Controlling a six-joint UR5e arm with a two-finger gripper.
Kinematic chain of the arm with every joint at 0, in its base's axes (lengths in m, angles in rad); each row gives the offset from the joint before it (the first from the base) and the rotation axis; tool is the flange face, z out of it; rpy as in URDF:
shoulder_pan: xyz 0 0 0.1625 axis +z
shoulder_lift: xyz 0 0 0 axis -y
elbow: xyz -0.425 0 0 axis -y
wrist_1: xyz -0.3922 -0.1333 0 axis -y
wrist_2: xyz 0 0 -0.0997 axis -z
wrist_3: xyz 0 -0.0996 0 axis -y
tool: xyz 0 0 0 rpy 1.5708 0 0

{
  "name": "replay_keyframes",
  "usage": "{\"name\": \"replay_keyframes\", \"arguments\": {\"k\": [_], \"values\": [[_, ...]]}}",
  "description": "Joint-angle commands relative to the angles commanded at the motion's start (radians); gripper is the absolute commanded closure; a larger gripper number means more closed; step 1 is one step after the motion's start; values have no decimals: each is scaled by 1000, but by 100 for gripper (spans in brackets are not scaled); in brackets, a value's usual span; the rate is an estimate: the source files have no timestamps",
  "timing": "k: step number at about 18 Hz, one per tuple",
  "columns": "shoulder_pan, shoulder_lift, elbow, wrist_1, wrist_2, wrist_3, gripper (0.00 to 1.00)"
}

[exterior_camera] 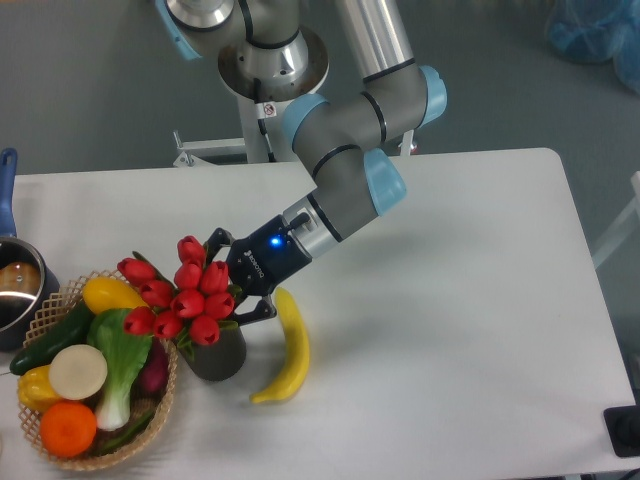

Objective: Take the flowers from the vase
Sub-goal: 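Close the gripper around the tulip stems just below the blooms, then lift the gripped tulips straight up out of the grey vase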

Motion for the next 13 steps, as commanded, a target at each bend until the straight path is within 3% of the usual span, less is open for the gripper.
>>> {"name": "replay_keyframes", "arguments": {"k": [4,13], "values": [[8,11,-6,0,-14,0,52],[40,78,-15,-3,-159,-25,52]]}}
